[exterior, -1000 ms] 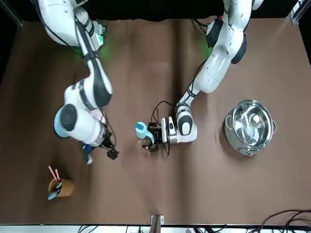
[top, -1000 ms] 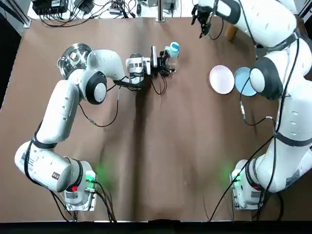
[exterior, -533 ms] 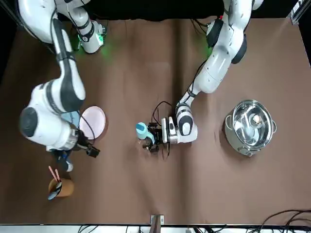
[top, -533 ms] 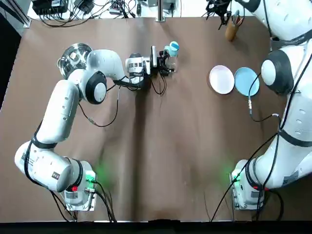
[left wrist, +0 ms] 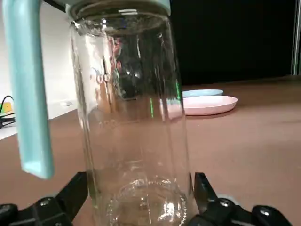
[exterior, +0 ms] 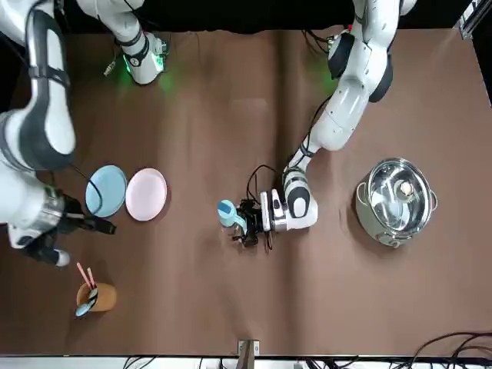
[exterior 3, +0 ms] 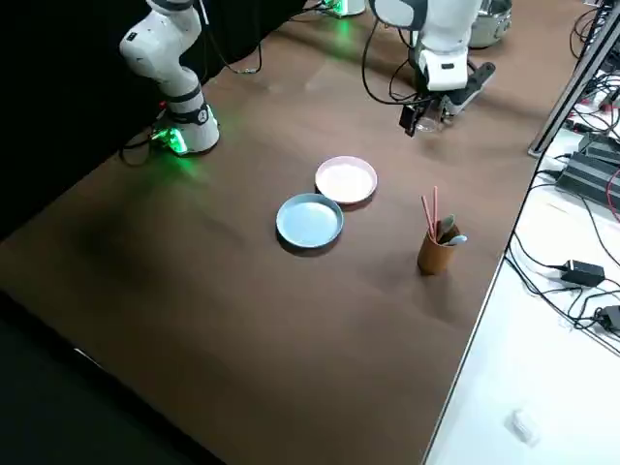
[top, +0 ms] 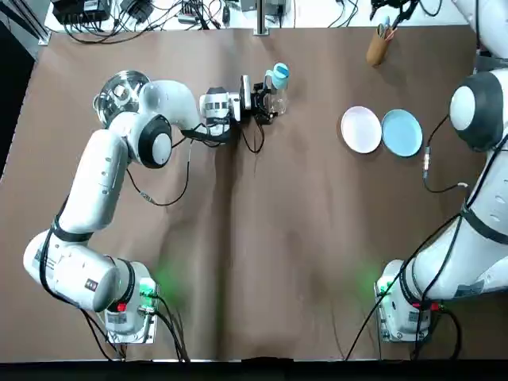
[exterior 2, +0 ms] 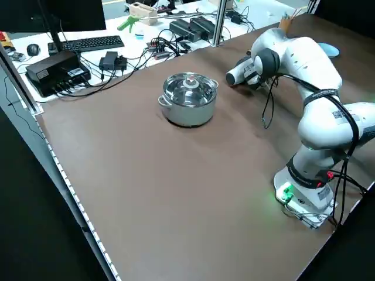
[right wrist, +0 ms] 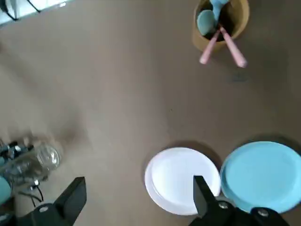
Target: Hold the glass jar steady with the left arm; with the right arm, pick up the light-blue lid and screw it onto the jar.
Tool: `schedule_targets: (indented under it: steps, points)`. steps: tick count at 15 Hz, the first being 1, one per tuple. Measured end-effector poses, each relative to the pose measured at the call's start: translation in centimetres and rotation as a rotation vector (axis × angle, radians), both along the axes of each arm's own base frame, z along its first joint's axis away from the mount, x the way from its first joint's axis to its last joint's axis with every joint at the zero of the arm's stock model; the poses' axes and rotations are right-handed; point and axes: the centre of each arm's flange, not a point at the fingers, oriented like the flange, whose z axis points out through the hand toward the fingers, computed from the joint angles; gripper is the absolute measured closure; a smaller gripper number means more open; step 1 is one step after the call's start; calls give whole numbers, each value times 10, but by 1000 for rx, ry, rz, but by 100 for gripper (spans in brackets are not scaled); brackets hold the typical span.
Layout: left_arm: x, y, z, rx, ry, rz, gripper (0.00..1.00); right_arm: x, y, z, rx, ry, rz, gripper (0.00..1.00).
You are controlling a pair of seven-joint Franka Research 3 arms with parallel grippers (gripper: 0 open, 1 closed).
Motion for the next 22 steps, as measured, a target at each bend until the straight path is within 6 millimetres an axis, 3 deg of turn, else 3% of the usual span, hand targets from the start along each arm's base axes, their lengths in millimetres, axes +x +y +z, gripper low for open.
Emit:
schedule_targets:
  steps: [4, 9, 12, 14, 18, 19, 22]
  points:
    - [6, 11, 0, 15, -15, -10, 1, -18, -34, 47, 16, 31, 79, 0]
    - [23, 49, 1, 18, -8, 24, 1, -50, -71, 128, -31, -38, 84, 0]
    - [31, 67, 1, 30, -17, 35, 1, -74, -72, 159, -62, -41, 95, 0]
    - [37, 79, 1, 45, -29, 33, 1, -85, -69, 165, -61, -45, 101, 0]
    - [40, 99, 3, 53, -11, 51, 0, -98, -52, 152, -92, -100, 132, 0]
    - [41, 106, 8, 51, 39, 62, 0, -107, -45, 153, -103, -110, 145, 0]
    - [47, 112, 35, 25, 173, 81, 1, -114, -50, 157, -110, -116, 139, 0]
